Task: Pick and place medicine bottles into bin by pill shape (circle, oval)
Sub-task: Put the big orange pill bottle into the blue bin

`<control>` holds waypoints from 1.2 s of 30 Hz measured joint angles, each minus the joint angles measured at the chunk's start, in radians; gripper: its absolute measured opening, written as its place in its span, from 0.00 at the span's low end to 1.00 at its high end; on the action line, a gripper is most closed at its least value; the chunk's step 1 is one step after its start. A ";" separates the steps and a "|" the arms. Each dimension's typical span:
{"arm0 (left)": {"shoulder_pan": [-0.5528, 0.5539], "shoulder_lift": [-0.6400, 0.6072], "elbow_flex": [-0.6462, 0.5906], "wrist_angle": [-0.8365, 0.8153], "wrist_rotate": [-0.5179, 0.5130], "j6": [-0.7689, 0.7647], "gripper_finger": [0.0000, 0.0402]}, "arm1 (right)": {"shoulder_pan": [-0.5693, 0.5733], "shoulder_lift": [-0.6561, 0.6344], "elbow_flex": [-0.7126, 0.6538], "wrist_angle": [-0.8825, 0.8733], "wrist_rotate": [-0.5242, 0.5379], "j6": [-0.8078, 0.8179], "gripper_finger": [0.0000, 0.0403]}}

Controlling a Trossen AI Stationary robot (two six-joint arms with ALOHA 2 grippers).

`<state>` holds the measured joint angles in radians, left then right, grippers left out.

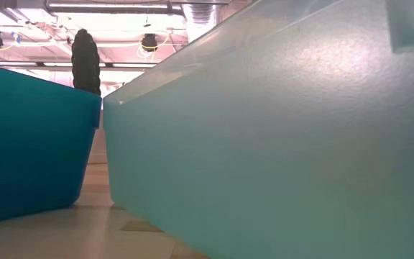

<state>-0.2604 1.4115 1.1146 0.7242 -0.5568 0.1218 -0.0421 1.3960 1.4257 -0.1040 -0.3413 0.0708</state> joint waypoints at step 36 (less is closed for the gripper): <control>-0.060 -0.220 0.001 -0.706 -0.106 -0.545 0.80 | -0.044 -0.002 0.000 -0.167 0.002 -0.056 0.43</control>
<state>-0.3205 1.1914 1.1160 0.0177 -0.6627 -0.4230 -0.0865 1.3941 1.4254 -0.2712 -0.3389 0.0145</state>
